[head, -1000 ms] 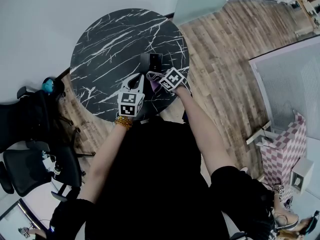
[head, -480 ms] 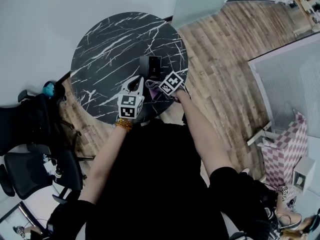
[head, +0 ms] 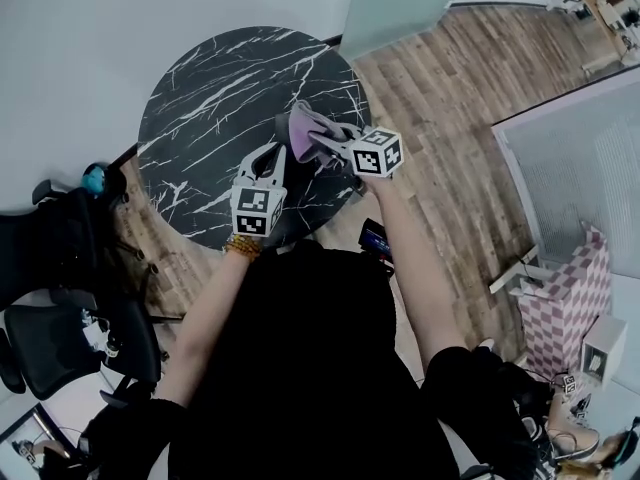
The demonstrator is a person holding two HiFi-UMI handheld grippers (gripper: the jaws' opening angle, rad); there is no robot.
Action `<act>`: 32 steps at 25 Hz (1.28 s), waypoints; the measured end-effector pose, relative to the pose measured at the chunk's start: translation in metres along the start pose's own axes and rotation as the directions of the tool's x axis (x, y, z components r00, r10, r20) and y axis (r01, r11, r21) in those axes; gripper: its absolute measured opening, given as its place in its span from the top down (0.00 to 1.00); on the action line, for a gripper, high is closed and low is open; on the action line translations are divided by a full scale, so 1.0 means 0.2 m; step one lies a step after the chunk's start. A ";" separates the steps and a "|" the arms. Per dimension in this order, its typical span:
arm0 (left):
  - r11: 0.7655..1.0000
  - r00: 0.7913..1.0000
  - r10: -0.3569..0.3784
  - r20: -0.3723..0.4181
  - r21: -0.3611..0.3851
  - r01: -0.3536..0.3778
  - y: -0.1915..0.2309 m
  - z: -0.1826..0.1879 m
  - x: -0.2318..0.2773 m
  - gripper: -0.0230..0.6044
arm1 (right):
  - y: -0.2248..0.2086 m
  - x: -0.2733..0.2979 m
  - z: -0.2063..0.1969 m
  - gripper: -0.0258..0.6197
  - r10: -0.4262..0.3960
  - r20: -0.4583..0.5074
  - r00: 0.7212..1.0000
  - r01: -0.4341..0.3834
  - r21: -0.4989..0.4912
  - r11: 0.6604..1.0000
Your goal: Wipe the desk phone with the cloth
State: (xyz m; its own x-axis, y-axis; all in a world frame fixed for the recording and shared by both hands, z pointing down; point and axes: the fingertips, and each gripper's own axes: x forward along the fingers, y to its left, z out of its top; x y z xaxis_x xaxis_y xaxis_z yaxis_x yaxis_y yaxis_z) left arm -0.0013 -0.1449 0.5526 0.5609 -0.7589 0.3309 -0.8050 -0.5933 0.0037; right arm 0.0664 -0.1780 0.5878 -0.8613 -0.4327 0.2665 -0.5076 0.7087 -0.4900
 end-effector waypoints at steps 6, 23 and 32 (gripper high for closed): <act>1.000 0.992 0.029 0.121 0.007 -0.030 0.03 0.21 -0.04 0.93 | 0.26 -0.17 0.46 0.84 -0.097 0.405 0.909 0.213 -0.252 0.944; 0.993 0.986 0.106 0.132 0.043 -0.112 0.03 0.15 -0.21 0.93 | 0.52 -0.11 0.29 0.85 -0.166 0.422 0.891 0.327 -0.345 0.880; 0.992 0.989 0.109 0.098 0.046 -0.114 0.03 0.10 -0.23 0.93 | 0.49 -0.17 0.29 0.85 -0.164 0.467 0.869 0.317 -0.271 0.909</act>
State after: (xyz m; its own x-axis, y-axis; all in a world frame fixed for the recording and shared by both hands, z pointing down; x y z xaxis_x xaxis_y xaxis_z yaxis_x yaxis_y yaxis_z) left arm -0.0285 -0.1191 0.5183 0.4859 -0.8418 0.2352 -0.8540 -0.5145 -0.0772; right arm 0.0473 -0.1258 0.4829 -0.6542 -0.7526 -0.0754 -0.7409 0.6577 -0.1361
